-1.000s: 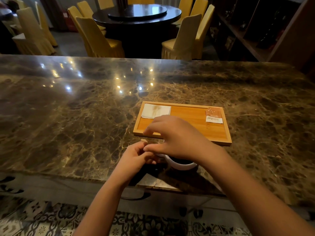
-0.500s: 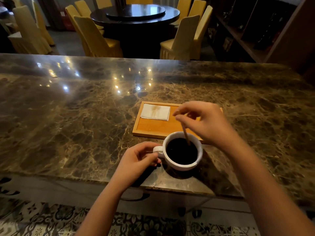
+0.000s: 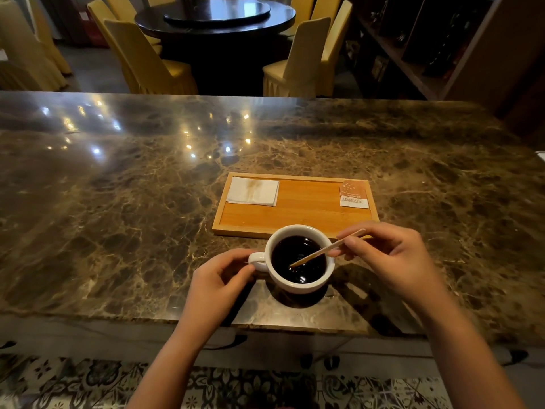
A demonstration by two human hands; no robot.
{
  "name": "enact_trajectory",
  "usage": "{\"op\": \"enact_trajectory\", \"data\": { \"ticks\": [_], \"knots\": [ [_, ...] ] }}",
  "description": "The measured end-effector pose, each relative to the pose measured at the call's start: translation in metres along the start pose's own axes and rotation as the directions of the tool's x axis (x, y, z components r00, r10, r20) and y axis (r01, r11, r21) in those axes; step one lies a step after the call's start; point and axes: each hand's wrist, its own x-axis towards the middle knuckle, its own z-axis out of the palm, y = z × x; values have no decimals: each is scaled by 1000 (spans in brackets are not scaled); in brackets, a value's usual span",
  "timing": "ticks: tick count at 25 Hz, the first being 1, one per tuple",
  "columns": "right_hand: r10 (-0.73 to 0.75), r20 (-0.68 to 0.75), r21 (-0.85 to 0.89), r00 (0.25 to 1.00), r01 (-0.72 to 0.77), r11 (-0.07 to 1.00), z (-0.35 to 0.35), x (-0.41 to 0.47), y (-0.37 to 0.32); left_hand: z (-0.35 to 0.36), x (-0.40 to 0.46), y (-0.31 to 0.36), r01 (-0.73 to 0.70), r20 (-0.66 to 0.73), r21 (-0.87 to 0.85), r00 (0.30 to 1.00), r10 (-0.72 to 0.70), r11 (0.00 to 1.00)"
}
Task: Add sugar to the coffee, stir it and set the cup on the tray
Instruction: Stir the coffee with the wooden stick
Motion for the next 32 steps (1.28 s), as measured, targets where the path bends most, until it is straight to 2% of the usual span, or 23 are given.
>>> {"op": "enact_trajectory", "data": {
  "ticks": [5, 12, 16, 18, 21, 26, 30, 32],
  "knots": [
    [-169, -98, -161, 981, 152, 975, 14, 6, 5, -1, 0, 1, 11, 20, -13, 1000, -10, 1000],
    [-160, -15, -269, 987, 150, 951, -2, 5, 0, -1, 1, -2, 53, 28, -60, 998, -51, 997],
    [-145, 84, -118, 986, 154, 981, 7, 0, -1, -1, 1, -2, 54, 37, -59, 998, -52, 997],
    [-163, 64, -51, 984, 167, 985, 19, 1, 3, -1, 1, -1, 53, 38, -58, 998, -51, 997],
    [-199, -23, -45, 980, 198, 979, 31, 7, 8, -1, 1, 0, 50, 39, -45, 998, -48, 998],
    [-255, -112, -218, 960, 226, 949, 24, 14, 6, -2, 0, 1, 41, 38, -37, 999, -39, 999],
    [-227, -23, -354, 974, 205, 913, 12, 6, 1, -1, 1, 0, 41, 42, -52, 998, -39, 998],
    [-228, 18, -366, 973, 219, 905, 8, 2, -3, -1, 1, -1, 48, 37, -55, 998, -46, 997]
  ]
}}
